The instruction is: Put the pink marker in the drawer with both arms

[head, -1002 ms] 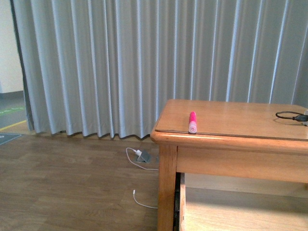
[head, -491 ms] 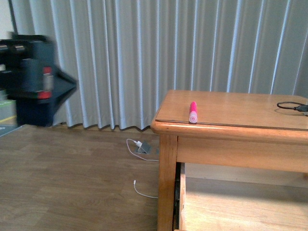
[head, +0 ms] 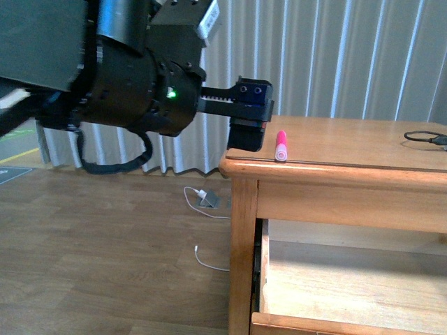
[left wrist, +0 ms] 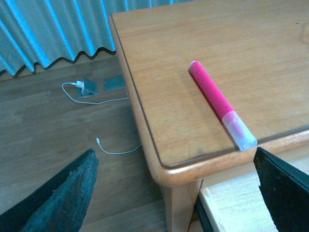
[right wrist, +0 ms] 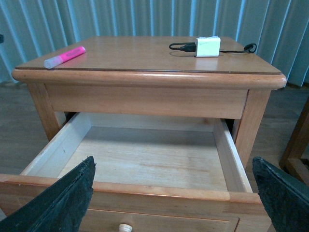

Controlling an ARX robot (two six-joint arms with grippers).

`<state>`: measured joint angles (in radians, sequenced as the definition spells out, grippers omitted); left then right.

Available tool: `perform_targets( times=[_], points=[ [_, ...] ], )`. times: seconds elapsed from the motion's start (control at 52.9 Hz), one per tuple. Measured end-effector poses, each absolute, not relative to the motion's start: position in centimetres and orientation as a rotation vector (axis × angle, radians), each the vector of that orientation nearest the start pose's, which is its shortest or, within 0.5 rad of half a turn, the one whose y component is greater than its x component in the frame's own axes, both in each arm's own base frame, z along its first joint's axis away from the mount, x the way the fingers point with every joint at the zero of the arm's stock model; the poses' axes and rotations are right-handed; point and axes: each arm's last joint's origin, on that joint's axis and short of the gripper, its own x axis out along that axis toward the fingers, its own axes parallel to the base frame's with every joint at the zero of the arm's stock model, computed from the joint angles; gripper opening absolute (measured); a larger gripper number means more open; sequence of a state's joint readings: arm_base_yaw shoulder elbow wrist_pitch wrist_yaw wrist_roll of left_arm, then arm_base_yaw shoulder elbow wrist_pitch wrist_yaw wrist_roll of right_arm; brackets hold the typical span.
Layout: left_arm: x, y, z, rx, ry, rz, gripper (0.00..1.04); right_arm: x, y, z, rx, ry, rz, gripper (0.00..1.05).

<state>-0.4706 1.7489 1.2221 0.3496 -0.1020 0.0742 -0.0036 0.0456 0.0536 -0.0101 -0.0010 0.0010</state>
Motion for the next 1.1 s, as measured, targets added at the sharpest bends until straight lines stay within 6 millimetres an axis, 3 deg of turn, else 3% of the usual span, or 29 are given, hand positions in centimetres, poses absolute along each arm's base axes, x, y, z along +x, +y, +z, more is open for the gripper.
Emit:
perform_targets(
  times=[0.246,0.473,0.737,1.096],
  points=[
    [39.1,-22.4,27.9,0.122,0.167,-0.428,0.99,9.7,0.0,17.7,0.001,0.002,-0.003,0.96],
    [41.6,-25.7,26.4,0.148,0.232,-0.418,0.99,9.7,0.0,17.7,0.001,0.002,-0.003,0.96],
    [42.8,-27.2,25.9,0.159,0.244,-0.407,0.99,9.7,0.0,17.7,0.001,0.002,-0.003,0.96],
    [43.0,-27.4,26.0,0.191,0.347,-0.366,0.99,9.7,0.0,17.7,0.001,0.002,-0.003,0.96]
  ],
)
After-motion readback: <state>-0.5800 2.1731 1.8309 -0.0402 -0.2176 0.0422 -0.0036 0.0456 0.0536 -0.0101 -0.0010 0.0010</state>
